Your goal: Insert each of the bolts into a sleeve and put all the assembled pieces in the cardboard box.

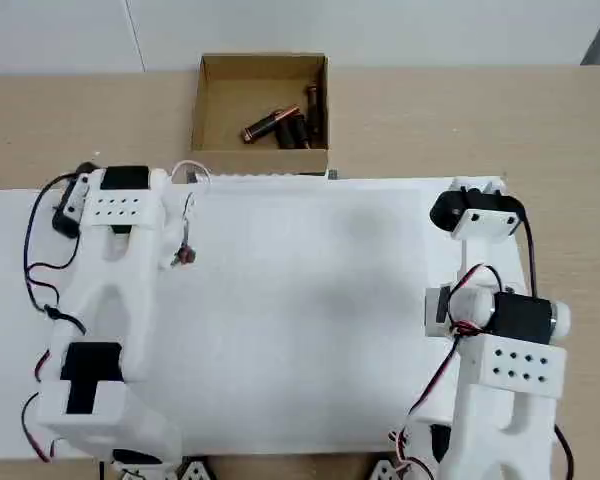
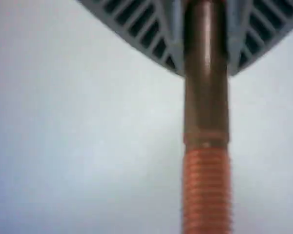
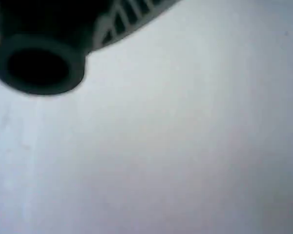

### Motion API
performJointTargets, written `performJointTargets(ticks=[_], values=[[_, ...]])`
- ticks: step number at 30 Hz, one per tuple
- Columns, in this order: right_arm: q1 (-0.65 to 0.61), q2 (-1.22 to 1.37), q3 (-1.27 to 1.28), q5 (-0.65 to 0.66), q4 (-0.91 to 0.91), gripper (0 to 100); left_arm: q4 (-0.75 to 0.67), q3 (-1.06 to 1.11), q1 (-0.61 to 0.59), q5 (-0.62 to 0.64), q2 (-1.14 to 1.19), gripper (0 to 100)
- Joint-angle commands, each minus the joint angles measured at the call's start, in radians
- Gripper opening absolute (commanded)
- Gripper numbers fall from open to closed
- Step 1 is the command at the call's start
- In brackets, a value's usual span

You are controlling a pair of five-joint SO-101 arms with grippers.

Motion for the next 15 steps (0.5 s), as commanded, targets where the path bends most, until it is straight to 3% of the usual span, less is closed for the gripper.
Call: performJointTargets(ticks=[1,10,15], values=[[0.004,-0.016,-0.005,-0.006,-0.007,1.0,0.006,-0.047,0.006,0.138,-0.011,1],[0.004,-0.015,-0.005,-0.009,-0.007,1.0,0.006,-0.047,0.0,0.17,-0.006,2],[0.004,-0.015,-0.003,-0.011,-0.01,1.0,0.012,-0.047,0.009,0.169,-0.012,17]])
